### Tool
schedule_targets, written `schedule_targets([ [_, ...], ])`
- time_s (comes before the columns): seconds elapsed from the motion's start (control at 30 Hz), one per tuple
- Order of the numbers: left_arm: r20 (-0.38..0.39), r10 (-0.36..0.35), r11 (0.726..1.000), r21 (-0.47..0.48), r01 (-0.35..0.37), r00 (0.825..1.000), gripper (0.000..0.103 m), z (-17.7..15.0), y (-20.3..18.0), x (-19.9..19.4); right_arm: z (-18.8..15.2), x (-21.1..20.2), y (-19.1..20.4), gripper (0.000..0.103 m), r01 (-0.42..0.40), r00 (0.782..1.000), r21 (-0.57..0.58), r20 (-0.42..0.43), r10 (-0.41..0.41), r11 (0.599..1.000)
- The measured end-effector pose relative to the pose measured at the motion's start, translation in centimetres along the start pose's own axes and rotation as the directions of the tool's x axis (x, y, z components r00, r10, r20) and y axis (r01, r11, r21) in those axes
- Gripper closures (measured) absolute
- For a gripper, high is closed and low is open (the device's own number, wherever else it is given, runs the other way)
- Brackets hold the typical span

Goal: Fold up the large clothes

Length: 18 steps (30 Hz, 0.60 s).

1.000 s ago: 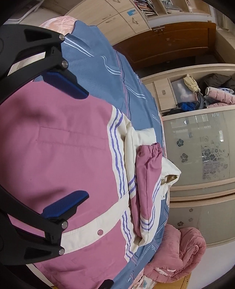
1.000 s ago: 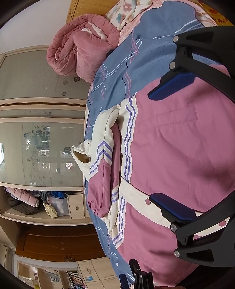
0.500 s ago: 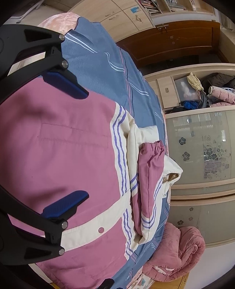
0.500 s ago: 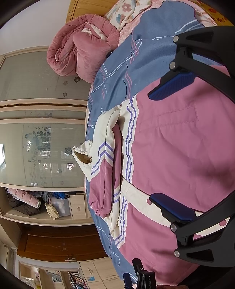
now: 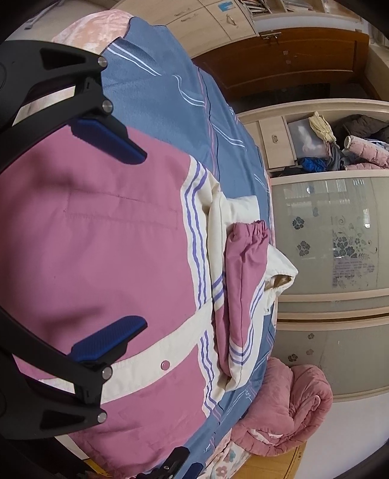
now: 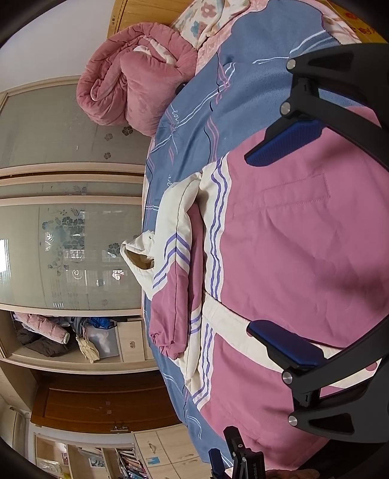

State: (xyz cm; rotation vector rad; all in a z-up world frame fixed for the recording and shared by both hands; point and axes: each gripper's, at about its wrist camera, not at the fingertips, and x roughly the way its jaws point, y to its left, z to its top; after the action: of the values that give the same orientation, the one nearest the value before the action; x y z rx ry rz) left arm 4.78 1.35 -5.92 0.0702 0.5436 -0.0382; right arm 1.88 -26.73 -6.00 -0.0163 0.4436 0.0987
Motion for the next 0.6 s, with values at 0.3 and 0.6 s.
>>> schedule_targets([
  [0.3,0.003,-0.072,0.997,-0.003,0.072,0.997,0.002,2.7,0.6,-0.4,3.4,-0.6,0.4,0.001,-0.036,0.999,0.005,0.026,0.036,0.999],
  [0.6,-0.046,-0.137,0.978,0.150,0.143,0.989,0.002,16.4,-1.0,4.6,6.1,1.8,-0.3,0.001,-0.026,0.993,0.031,0.113,0.022,0.999],
])
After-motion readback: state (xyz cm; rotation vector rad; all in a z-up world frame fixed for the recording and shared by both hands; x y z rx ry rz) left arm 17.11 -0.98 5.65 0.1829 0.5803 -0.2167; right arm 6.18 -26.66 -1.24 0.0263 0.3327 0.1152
